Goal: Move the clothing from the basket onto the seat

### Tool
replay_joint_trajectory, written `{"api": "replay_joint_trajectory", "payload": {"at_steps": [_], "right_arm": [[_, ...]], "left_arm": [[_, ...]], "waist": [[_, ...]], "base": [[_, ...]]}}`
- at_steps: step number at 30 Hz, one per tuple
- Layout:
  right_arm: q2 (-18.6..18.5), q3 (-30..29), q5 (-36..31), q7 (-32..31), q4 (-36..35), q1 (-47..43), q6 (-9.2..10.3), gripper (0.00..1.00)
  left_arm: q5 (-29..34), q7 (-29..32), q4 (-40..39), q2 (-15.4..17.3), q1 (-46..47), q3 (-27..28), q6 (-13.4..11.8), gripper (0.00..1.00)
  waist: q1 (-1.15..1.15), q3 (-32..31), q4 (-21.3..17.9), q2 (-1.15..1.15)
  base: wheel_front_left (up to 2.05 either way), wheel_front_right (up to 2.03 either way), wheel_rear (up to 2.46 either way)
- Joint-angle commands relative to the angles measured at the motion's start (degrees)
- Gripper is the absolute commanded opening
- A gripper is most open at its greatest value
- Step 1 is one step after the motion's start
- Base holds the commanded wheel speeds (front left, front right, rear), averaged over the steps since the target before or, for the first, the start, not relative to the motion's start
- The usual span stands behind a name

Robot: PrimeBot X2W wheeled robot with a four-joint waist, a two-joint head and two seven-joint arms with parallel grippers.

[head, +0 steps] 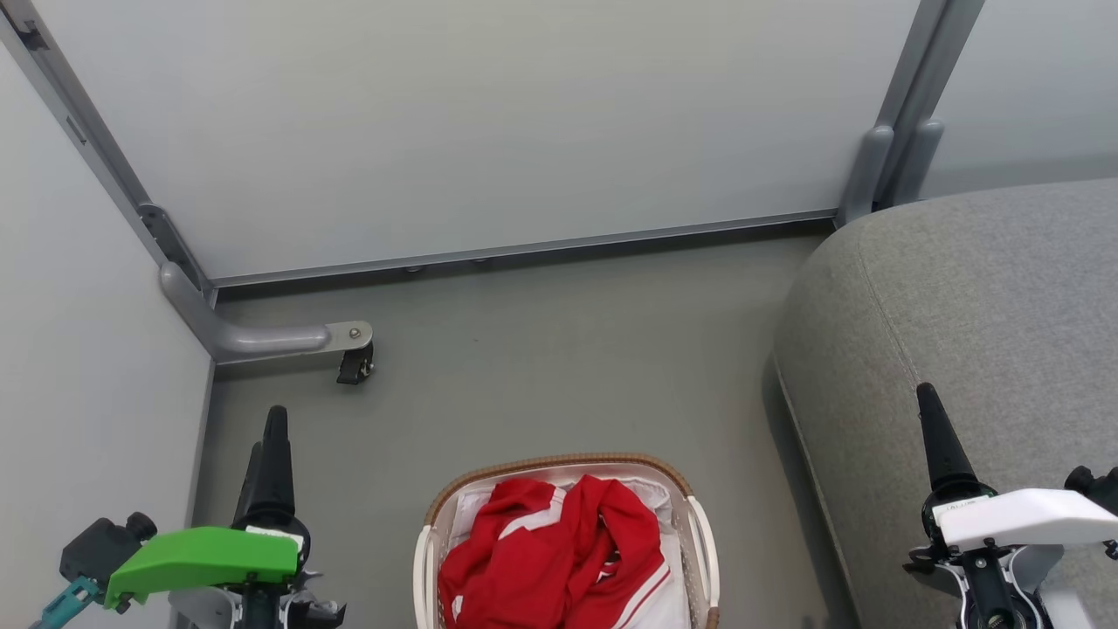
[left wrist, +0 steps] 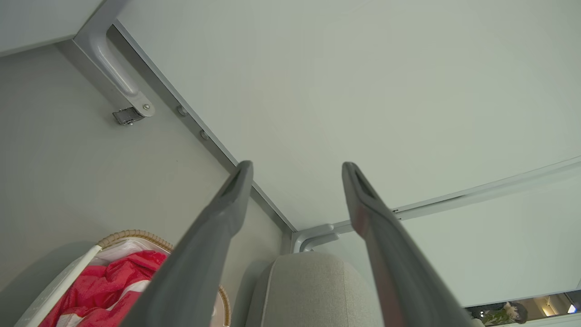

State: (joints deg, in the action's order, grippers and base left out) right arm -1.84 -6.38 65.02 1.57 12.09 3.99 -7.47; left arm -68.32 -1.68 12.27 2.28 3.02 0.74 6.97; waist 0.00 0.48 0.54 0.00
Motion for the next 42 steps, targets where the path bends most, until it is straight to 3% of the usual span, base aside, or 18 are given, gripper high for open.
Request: {"api": "replay_joint_trajectory", "payload": {"at_steps": [1, 20, 42], "right_arm": [[-0.5, 0.1, -2.8, 0.7, -1.4, -0.1, -0.02, 1.0], [-0.7, 2.6, -24.0, 4.3, -2.9, -1.5, -0.02, 1.0], [-0.9, 3.9, -39.0, 7.8, -0.3, -2.3, -0.02, 1.0]], "left_arm": [[2.8, -0.6, -1.4, 0.3, 0.8, -0.5, -0.2, 1.0], [22.3, -4.2, -1.2, 0.5, -1.2, -3.4, -2.0, 1.0], [35.2, -7.7, 3.0, 0.6, -2.0, -5.4, -2.4, 1.0]], "waist": [[0.0, 0.0, 0.0, 0.0], [0.0, -0.1, 0.2, 0.0], [0.0, 0.0, 0.6, 0.0]], "base": [[0.0, 0.0, 0.0], [0.0, 0.0, 0.0], [0.0, 0.0, 0.0]]}}
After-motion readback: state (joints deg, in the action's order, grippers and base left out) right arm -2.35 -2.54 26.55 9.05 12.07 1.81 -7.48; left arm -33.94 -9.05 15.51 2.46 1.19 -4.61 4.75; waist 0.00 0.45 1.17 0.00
